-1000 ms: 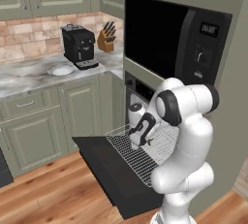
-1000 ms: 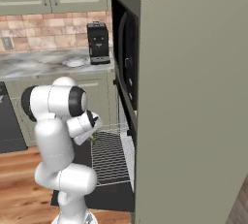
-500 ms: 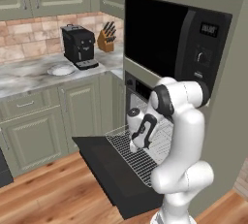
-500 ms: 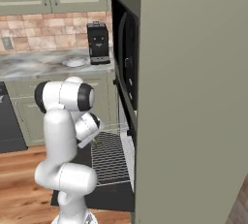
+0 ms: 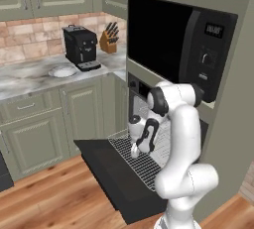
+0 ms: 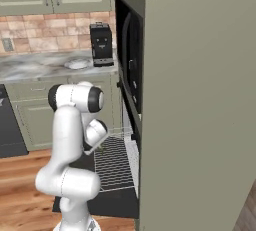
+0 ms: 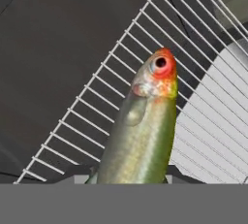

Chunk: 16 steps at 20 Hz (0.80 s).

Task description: Place the fish on the bottom rack of the oven, and slide the tray back inside. Close the oven door.

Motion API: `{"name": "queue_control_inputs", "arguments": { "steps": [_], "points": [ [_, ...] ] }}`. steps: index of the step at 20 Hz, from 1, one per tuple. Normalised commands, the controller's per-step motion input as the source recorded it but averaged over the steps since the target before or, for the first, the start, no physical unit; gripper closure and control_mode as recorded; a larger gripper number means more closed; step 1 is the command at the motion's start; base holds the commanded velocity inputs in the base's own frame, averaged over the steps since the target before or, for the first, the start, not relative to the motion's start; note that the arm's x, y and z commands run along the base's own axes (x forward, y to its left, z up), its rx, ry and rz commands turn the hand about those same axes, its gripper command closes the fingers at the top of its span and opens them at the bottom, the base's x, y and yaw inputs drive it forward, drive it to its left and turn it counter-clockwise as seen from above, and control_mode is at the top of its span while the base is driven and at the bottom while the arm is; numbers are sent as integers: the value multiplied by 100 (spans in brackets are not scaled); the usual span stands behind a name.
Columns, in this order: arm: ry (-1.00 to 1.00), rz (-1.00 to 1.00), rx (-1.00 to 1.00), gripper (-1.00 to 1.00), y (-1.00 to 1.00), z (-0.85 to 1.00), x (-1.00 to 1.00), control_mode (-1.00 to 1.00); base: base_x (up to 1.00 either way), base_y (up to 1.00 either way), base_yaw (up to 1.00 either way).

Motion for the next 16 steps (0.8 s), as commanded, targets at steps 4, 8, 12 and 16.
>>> {"name": "queue_control_inputs", "arguments": {
  "steps": [4, 8, 12, 16],
  "points": [
    [-1, 0, -1, 100, 0, -51, 35, -100, 0, 0, 0],
    [-1, 0, 0, 100, 0, -48, 36, -100, 0, 0, 0],
    [0, 0, 0, 100, 0, -45, 39, -100, 0, 0, 0],
    [0, 0, 0, 100, 0, -42, 39, -100, 0, 0, 0]
  ]
}}
